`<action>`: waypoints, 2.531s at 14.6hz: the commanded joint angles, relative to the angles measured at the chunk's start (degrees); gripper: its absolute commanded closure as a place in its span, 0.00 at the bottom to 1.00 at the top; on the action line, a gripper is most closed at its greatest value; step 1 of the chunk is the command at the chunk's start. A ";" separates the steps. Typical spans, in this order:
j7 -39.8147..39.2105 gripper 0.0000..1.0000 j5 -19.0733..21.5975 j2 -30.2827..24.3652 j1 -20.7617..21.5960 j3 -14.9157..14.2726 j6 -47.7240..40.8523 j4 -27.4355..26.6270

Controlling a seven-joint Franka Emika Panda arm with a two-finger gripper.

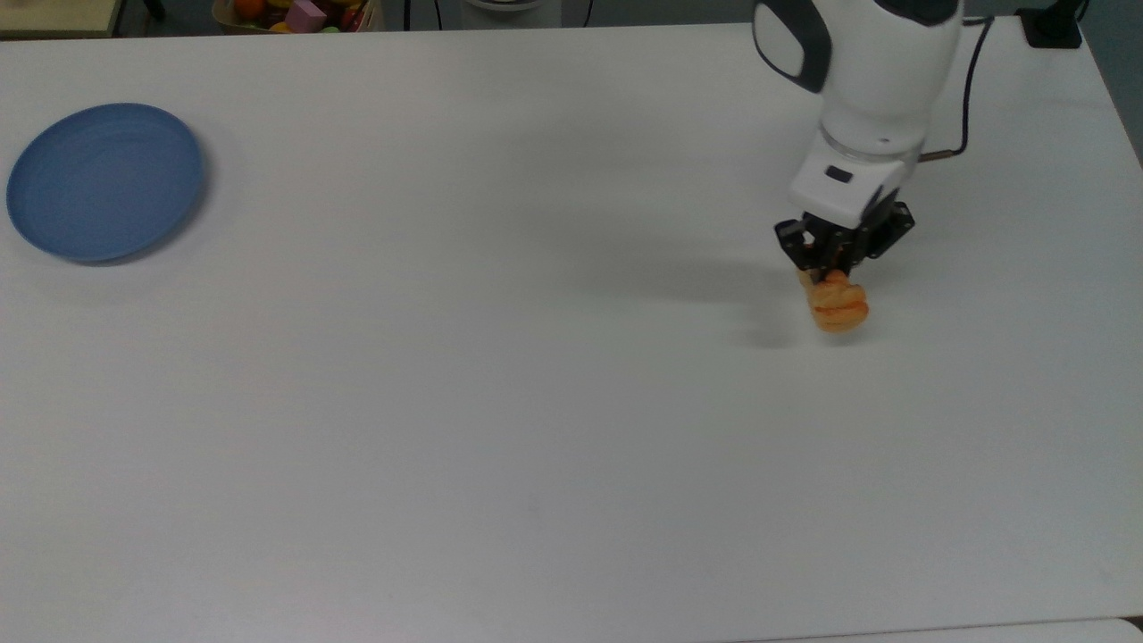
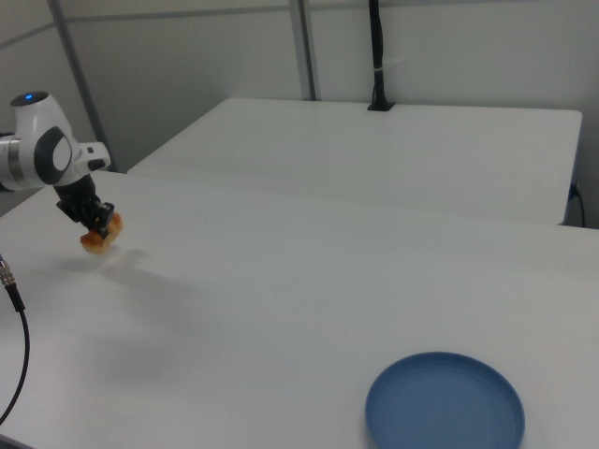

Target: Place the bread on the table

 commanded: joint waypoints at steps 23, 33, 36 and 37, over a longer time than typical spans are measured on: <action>4.90 0.00 -0.70 -15.11 -12.00 9.66 -6.06 -7.51; -13.90 0.00 -1.93 -32.89 -31.44 3.36 -27.03 -17.34; -19.60 0.00 -1.58 -33.07 -33.72 0.27 -27.11 -17.26; -21.54 0.00 -1.31 -33.07 -34.42 0.00 -27.03 -17.18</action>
